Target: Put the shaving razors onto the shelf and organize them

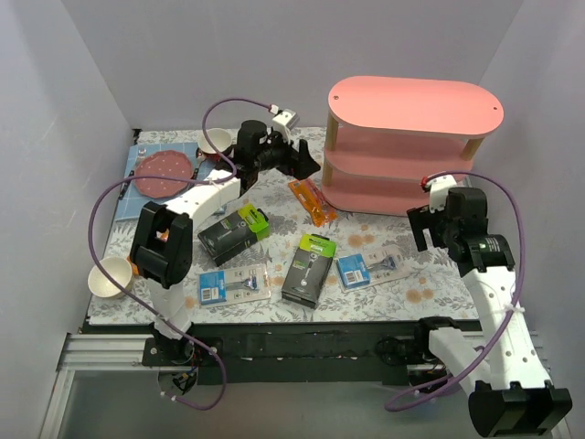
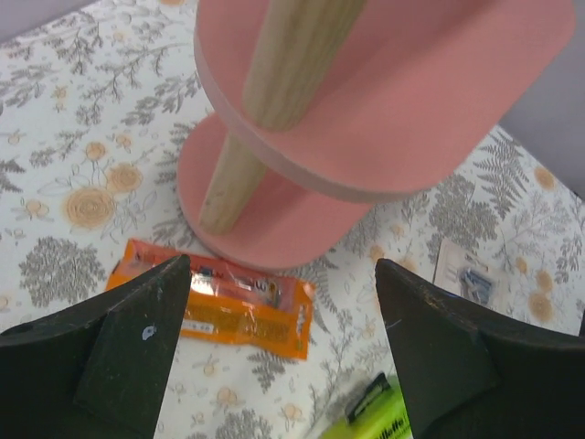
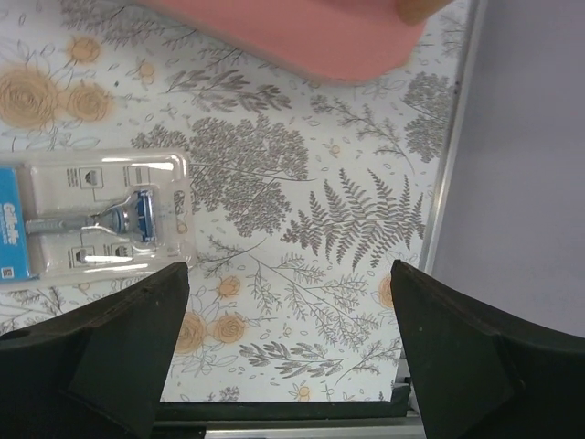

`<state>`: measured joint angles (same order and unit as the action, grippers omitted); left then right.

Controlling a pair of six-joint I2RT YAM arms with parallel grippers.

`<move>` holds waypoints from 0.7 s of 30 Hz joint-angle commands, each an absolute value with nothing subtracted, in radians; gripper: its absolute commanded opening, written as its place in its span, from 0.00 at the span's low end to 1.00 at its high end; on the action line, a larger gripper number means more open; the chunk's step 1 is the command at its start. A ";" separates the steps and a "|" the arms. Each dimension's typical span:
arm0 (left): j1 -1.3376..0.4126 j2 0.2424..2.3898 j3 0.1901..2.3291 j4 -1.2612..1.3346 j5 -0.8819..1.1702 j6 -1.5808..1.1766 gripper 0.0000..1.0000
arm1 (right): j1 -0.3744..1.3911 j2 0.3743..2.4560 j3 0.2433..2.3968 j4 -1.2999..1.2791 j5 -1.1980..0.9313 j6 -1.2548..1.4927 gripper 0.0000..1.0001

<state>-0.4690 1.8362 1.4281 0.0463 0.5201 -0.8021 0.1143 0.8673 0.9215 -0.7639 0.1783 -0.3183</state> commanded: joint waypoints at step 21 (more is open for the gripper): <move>-0.494 2.138 1.770 0.449 0.606 -0.939 0.68 | -0.267 1.031 1.058 -0.433 0.029 -0.247 0.98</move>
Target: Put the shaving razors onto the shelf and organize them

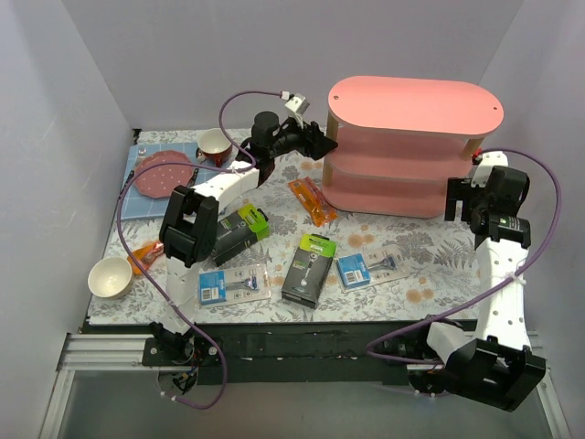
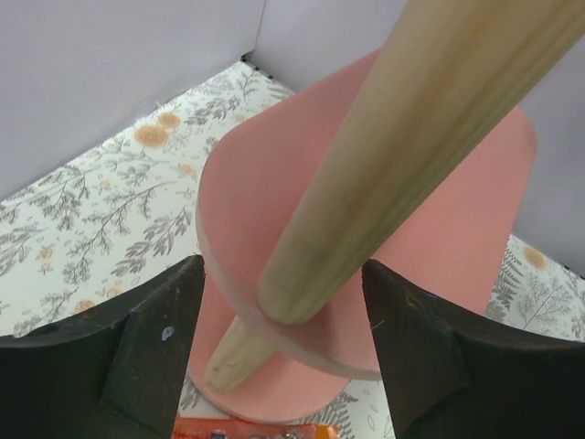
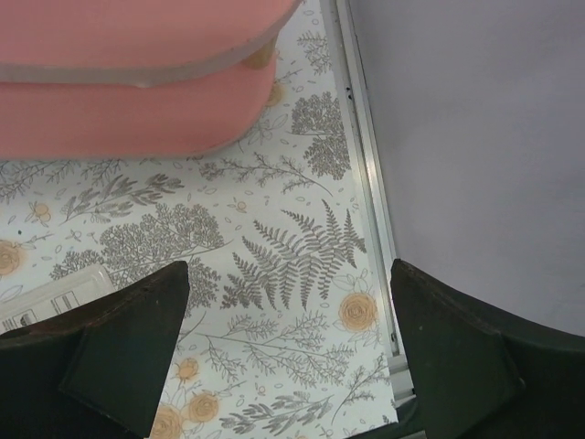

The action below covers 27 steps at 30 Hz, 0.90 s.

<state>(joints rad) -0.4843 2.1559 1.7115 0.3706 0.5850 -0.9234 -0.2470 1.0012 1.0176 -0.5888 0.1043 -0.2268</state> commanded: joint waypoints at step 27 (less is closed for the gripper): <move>-0.400 2.013 1.693 0.388 0.586 -0.773 0.11 | -0.362 1.400 1.005 0.167 -0.337 -0.302 0.90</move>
